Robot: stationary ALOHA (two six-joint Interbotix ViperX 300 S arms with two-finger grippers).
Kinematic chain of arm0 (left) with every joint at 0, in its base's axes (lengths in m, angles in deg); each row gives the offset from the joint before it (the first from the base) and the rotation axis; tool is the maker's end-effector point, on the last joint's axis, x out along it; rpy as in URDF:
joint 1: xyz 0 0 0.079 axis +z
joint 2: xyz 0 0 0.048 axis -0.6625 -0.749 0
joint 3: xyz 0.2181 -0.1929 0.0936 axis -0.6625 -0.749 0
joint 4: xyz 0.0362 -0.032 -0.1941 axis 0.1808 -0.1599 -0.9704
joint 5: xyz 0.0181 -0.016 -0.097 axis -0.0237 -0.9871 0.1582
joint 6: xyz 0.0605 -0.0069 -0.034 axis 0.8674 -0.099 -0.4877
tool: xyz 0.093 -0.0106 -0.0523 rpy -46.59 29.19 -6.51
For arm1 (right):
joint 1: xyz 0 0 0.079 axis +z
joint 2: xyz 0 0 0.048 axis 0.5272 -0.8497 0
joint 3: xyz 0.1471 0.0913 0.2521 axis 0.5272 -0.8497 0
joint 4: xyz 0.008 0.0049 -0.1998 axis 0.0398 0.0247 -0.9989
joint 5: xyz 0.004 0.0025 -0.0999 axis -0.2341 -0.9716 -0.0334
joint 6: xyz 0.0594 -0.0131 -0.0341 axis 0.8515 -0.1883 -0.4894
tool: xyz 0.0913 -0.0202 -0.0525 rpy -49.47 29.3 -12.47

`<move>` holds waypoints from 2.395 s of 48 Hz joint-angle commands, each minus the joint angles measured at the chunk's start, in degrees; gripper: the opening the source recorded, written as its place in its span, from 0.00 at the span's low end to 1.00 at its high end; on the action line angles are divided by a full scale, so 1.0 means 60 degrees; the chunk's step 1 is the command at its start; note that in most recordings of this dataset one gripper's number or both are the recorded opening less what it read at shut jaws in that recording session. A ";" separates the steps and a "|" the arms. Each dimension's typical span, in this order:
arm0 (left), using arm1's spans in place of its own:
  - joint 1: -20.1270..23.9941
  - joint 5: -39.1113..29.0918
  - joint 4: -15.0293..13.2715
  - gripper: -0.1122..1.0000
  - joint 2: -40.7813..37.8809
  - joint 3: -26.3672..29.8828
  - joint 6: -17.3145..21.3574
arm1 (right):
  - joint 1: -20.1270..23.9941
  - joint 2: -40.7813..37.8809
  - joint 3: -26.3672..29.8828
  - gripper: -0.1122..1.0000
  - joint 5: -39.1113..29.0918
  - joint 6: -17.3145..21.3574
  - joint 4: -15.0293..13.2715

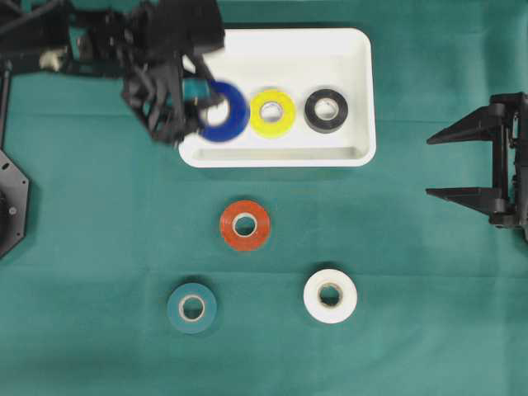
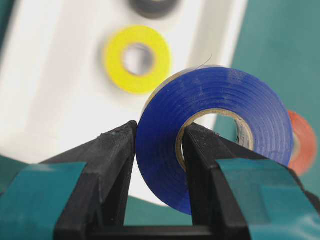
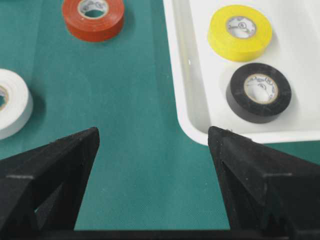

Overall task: Pick up the tape from a random location and place it into the white case.
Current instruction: 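Carry the blue tape with the left gripper over the tray's left end, then lower the blue tape into the tray and open the left gripper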

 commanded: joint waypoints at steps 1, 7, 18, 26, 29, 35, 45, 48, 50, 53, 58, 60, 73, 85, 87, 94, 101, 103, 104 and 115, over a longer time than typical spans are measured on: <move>0.0220 0.0205 0.0015 0.33 0.0000 0.0352 0.0015 | -0.0015 -0.0059 0.0234 0.85 0.0029 -0.0015 -0.0029; 0.0557 0.0220 0.0015 0.33 -0.0146 0.0469 0.0015 | -0.0015 -0.0059 0.0249 0.85 0.0029 -0.0015 -0.0029; 0.0747 0.0220 0.0015 0.33 -0.0234 0.0483 0.0015 | -0.0015 -0.0059 0.0249 0.85 0.0029 -0.0015 -0.0029; 0.0747 0.0220 0.0000 0.33 -0.0234 0.0469 0.0000 | -0.0029 -0.0059 0.0249 0.85 -0.0015 -0.0015 -0.0044; 0.0747 0.0220 0.0015 0.33 -0.0234 0.0469 0.0000 | -0.0015 -0.0059 0.0249 0.85 -0.0015 -0.0015 -0.0044; 0.0747 0.0220 0.0000 0.33 -0.0234 0.0469 0.0000 | -0.0015 -0.0059 0.0264 0.85 -0.0015 -0.0015 -0.0044; 0.0747 0.0205 0.0015 0.33 -0.0234 0.0469 0.0000 | -0.0015 -0.0059 0.0264 0.85 -0.0029 -0.0015 -0.0044; 0.0747 0.0205 0.0015 0.33 -0.0234 0.0454 0.0000 | -0.0015 -0.0059 0.0278 0.85 -0.0029 -0.0015 -0.0044; 0.0747 0.0205 0.0015 0.33 -0.0234 0.0454 0.0000 | -0.0015 -0.0059 0.0278 0.85 -0.0029 -0.0015 -0.0044; 0.0747 0.0205 0.0000 0.33 -0.0234 0.0454 0.0000 | -0.0029 -0.0059 0.0278 0.85 -0.0029 -0.0015 -0.0044; 0.0747 0.0205 0.0015 0.33 -0.0234 0.0454 0.0000 | -0.0015 -0.0059 0.0278 0.85 -0.0029 -0.0015 -0.0044; 0.0747 0.0205 0.0015 0.33 -0.0220 0.0454 0.0000 | -0.0029 -0.0059 0.0278 0.85 -0.0029 -0.0015 -0.0044; 0.0747 0.0205 0.0015 0.33 -0.0234 0.0454 0.0000 | -0.0015 -0.0059 0.0293 0.85 -0.0029 -0.0015 -0.0044; 0.0747 0.0220 0.0015 0.33 -0.0234 0.0439 0.0000 | -0.0029 -0.0059 0.0293 0.85 -0.0029 -0.0015 -0.0044; 0.0747 0.0220 0.0000 0.33 -0.0234 0.0425 0.0000 | -0.0015 -0.0059 0.0293 0.85 -0.0029 -0.0015 -0.0044; 0.0747 0.0220 0.0000 0.33 -0.0366 0.0410 0.0000 | -0.0029 -0.0059 0.0293 0.85 -0.0029 -0.0015 -0.0044; 0.0791 0.0322 0.0015 0.33 -0.0732 0.0396 0.0000 | -0.0044 -0.0059 0.0278 0.85 -0.0029 -0.0015 -0.0044; 0.0806 0.0410 0.0015 0.33 -0.0879 0.0352 0.0000 | -0.0044 -0.0059 0.0293 0.85 -0.0029 -0.0015 -0.0044; 0.0806 0.0483 0.0015 0.33 -0.0952 0.0337 0.0000 | -0.0029 -0.0059 0.0293 0.85 -0.0029 -0.0015 -0.0044; 0.1055 0.1289 0.0015 0.33 -0.2051 -0.0015 0.0000 | -0.0044 -0.0059 0.0293 0.85 -0.0029 -0.0015 -0.0044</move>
